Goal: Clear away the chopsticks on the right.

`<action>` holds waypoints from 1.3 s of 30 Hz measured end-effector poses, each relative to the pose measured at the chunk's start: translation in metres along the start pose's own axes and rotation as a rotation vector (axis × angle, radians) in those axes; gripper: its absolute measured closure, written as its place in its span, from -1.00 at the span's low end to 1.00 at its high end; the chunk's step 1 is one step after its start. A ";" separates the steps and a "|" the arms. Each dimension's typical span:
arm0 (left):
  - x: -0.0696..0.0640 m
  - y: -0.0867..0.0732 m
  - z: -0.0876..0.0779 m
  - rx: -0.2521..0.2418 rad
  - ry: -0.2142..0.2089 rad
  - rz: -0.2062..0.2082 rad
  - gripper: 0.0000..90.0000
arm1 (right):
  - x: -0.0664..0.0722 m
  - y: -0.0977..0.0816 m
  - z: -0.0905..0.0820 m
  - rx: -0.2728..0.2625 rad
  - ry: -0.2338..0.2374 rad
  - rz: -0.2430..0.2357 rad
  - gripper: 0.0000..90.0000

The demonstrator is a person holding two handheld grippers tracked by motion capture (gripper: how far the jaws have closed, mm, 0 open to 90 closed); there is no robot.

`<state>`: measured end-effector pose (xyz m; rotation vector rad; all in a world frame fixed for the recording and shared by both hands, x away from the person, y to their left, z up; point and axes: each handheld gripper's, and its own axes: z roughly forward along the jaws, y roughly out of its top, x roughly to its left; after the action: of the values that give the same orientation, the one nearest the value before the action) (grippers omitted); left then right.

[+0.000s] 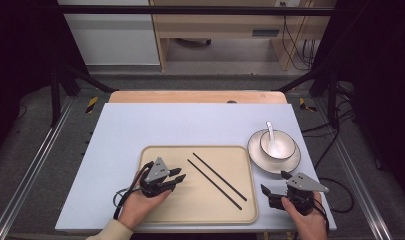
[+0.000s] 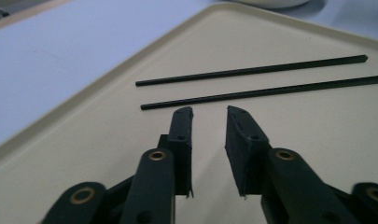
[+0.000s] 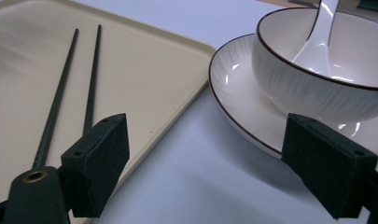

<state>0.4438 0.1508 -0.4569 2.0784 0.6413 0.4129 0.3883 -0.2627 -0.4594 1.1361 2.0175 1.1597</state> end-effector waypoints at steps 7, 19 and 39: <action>0.004 0.010 0.030 0.110 -0.018 -0.037 0.91 | -0.004 -0.005 0.003 0.036 0.006 0.029 -0.65; 0.009 0.013 0.051 0.188 -0.005 -0.052 0.99 | -0.005 -0.006 0.003 0.049 -0.003 0.025 -0.60; 0.019 0.031 0.082 0.189 0.024 -0.061 0.99 | -0.007 -0.008 0.005 0.071 0.003 0.029 -0.53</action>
<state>0.5100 0.0932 -0.4749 2.2289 0.7814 0.3541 0.3926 -0.2686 -0.4686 1.2021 2.0656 1.1124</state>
